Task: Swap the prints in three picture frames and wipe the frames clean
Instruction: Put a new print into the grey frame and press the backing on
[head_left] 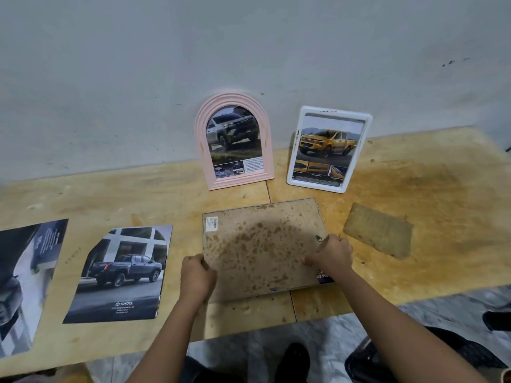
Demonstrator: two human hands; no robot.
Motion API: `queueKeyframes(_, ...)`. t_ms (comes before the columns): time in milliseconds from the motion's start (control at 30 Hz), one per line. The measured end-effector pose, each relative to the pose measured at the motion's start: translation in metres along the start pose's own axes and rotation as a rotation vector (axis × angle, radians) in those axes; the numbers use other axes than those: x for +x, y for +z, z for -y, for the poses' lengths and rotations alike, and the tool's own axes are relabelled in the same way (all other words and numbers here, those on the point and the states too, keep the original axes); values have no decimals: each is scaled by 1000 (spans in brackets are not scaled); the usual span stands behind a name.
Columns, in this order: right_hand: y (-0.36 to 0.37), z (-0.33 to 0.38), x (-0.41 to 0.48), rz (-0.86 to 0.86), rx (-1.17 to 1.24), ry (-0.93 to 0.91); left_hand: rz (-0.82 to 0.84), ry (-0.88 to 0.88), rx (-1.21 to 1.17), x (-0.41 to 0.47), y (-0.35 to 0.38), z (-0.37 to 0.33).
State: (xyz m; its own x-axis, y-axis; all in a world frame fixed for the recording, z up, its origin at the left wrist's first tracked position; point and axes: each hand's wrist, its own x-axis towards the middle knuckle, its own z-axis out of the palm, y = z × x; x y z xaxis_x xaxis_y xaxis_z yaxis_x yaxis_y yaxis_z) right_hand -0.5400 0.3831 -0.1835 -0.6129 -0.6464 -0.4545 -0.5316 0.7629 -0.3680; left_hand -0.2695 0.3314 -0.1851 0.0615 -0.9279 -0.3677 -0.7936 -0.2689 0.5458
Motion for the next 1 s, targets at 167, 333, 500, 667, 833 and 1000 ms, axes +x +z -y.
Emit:
queueKeyframes(167, 3, -8, -14, -33, 185, 16, -100, -96, -158, -10, -6, -3)
queueKeyframes(333, -18, 2, -20, -189, 481, -103, -281, -75, -379, -7, -30, -30)
queueKeyframes(500, -51, 18, -7, -331, 725, -187, -372, -32, -663, 1, -55, -62)
queueKeyframes(667, -76, 25, -6, -377, 892, -255, -270, -75, -920, 7, -57, -71)
queueKeyframes(833, -82, 22, -11, -231, 1222, -290, -119, -219, -1215, 3, -60, -73)
queueKeyframes(1000, -78, 18, -13, 16, 1448, -192, 140, -188, -1560, 9, -62, -51)
